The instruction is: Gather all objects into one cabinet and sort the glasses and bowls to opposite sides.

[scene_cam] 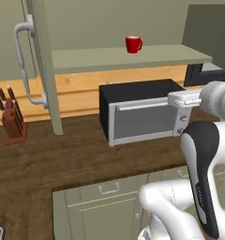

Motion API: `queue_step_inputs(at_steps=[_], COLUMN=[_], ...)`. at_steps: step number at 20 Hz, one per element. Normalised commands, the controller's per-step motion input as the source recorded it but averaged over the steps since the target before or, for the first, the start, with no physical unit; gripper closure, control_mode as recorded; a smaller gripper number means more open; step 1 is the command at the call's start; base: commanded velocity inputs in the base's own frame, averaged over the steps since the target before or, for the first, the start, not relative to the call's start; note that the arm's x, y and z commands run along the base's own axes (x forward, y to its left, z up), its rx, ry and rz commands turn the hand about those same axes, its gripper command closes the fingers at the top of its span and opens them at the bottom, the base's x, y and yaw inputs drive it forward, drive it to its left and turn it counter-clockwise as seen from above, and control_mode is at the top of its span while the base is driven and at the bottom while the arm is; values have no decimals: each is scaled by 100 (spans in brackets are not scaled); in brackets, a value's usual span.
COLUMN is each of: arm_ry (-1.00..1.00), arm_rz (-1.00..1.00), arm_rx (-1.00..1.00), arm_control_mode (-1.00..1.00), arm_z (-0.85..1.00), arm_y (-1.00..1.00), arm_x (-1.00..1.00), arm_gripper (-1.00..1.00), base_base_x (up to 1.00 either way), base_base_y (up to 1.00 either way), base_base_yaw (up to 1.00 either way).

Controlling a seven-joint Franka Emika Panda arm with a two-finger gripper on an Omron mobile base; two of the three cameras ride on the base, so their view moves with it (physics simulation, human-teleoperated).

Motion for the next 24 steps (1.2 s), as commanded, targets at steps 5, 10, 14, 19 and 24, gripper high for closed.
queue_step_inputs(at_steps=[5,10,14,19,24], arm_ry=[0,0,0,0,0], arm_rz=[0,0,0,0,0], arm_rx=[0,0,0,0,0], arm_control_mode=[100,100,100,100,100], arm_z=[0,0,0,0,0], arm_y=[0,0,0,0,0], arm_x=[0,0,0,0,0], arm_gripper=[-100,-100,-100,-100,-100], base_base_x=[51,63,50,23,0], base_base_y=[0,0,0,0,1], base_base_yaw=[0,0,0,0,0])
